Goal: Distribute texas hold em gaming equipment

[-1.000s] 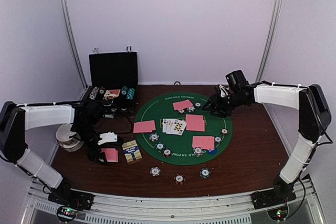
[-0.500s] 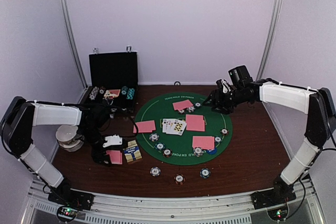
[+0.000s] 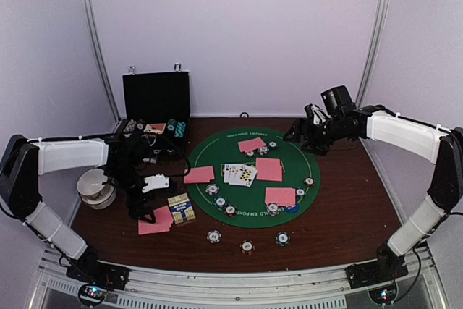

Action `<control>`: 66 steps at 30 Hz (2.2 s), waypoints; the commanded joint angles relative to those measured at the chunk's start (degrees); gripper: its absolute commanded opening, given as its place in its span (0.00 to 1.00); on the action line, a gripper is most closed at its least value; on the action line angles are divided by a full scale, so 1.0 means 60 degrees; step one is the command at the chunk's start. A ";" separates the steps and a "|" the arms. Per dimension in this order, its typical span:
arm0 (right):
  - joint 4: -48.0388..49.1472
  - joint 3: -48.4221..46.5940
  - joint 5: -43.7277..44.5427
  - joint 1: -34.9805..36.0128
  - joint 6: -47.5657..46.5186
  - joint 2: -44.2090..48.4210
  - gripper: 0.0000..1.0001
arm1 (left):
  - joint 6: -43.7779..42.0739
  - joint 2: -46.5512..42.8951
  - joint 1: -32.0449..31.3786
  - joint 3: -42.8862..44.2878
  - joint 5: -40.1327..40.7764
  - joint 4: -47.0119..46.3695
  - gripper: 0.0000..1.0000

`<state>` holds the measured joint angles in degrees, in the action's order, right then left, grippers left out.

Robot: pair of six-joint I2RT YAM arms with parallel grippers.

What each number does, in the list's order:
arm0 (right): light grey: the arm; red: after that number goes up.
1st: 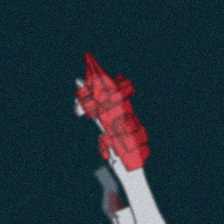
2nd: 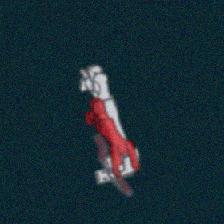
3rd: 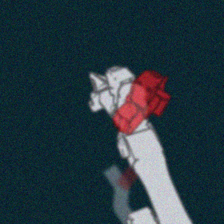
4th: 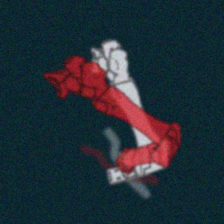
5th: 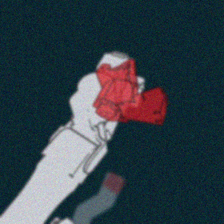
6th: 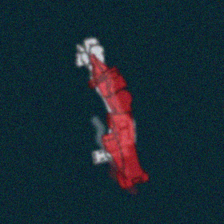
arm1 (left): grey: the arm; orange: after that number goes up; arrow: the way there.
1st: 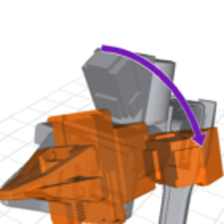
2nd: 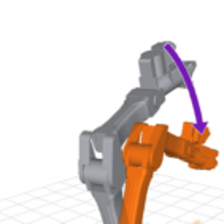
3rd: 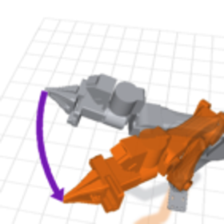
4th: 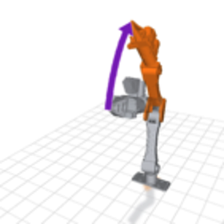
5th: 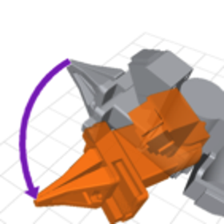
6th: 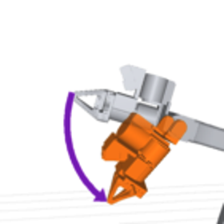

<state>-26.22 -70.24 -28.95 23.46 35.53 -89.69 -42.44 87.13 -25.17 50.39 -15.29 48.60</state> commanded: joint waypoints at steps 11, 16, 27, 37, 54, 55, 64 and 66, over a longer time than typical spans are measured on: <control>-0.0533 0.1530 0.6538 -0.0744 -0.1706 0.2464 0.99 | 0.2672 -0.1050 0.1899 0.1042 -0.0597 -0.2577 0.98; 0.2939 0.4163 0.9908 -0.0757 -0.3443 0.3613 1.00 | 0.4038 -0.1020 0.2332 -0.0427 -0.0227 -0.5863 0.97; 0.7112 0.6691 1.2047 -0.1711 -0.4534 0.3394 0.99 | 0.5336 -0.0087 0.2951 -0.2478 0.0491 -1.0996 0.98; 1.2253 0.8329 1.1384 -0.2092 -0.5746 0.1947 1.00 | 0.6830 0.0198 0.4296 -0.3694 0.0710 -1.3884 0.98; 1.4159 0.8367 0.7647 -0.2753 -0.6651 0.0014 1.00 | 0.7042 0.0442 0.4512 -0.5053 0.0697 -1.6535 0.98; 1.4536 0.8399 0.7675 -0.2753 -0.6734 -0.0106 0.99 | 0.7038 0.0448 0.4507 -0.5056 0.0709 -1.6568 0.98; 1.4989 0.8665 0.7858 -0.2729 -0.6723 -0.0068 1.00 | 0.7039 0.0459 0.4509 -0.5059 0.0696 -1.6612 0.97; 1.5075 0.8696 0.8171 -0.2723 -0.6618 -0.0108 0.99 | 0.7037 0.0460 0.4504 -0.5070 0.0689 -1.6613 0.98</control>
<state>60.36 -19.20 17.61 7.25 -4.56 -89.49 -0.71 89.47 1.56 20.47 -11.29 -47.22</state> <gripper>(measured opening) 0.995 0.976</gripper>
